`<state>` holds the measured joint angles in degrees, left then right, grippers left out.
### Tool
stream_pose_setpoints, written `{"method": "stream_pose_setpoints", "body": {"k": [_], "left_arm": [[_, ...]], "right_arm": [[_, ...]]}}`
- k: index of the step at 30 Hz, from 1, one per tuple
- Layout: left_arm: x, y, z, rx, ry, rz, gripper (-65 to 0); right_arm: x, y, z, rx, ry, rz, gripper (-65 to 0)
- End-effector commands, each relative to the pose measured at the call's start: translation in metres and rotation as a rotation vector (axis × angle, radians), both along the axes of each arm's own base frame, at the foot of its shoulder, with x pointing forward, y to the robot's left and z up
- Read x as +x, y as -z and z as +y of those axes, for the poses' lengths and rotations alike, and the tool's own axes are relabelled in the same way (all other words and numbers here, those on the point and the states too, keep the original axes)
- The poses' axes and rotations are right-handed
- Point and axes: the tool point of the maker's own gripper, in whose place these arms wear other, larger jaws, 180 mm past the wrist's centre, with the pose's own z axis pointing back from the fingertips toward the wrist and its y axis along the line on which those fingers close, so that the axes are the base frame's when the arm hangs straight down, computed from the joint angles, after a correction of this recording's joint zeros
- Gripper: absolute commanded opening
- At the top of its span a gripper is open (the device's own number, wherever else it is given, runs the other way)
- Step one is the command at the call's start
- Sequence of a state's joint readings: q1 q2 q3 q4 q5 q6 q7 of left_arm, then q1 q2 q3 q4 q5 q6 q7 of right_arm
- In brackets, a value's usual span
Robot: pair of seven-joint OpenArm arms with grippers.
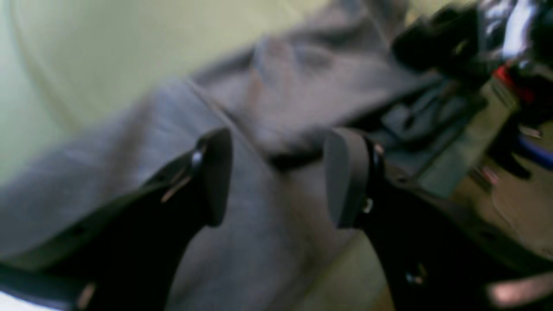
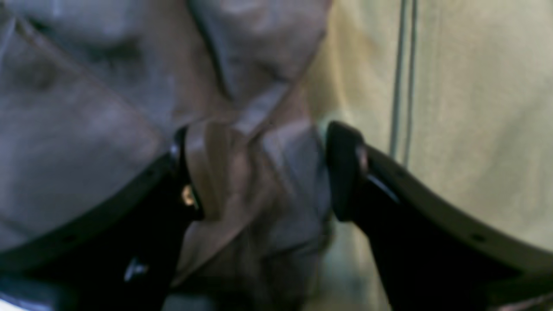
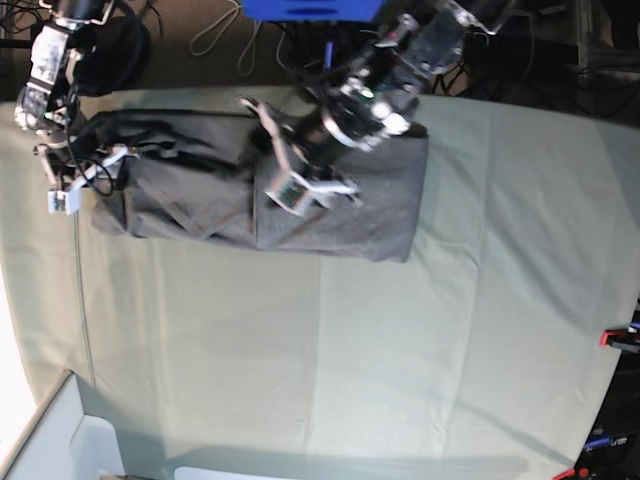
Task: Layout the t-shirt on the table in an organized manner, then fold the t-shirt properly
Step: 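Grasp the strip end with the left gripper and fold it toward the right gripper, then grasp the other strip end with the right gripper and fold it over the stack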
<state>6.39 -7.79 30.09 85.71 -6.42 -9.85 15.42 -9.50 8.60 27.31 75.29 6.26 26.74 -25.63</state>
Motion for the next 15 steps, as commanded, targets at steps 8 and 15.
{"method": "stream_pose_setpoints", "body": {"k": [8,15], "left_arm": [[0.04,-0.012,0.123,0.056,-0.324,-0.059,-32.5],[0.059,-0.02,0.238,0.052,-0.689,-0.067,-32.5]], "right_arm": [[-0.004,0.011,0.014,0.034,-0.015,0.018,-29.5],[-0.008,0.023,0.055,0.075,-0.103,0.047,-46.6]]}}
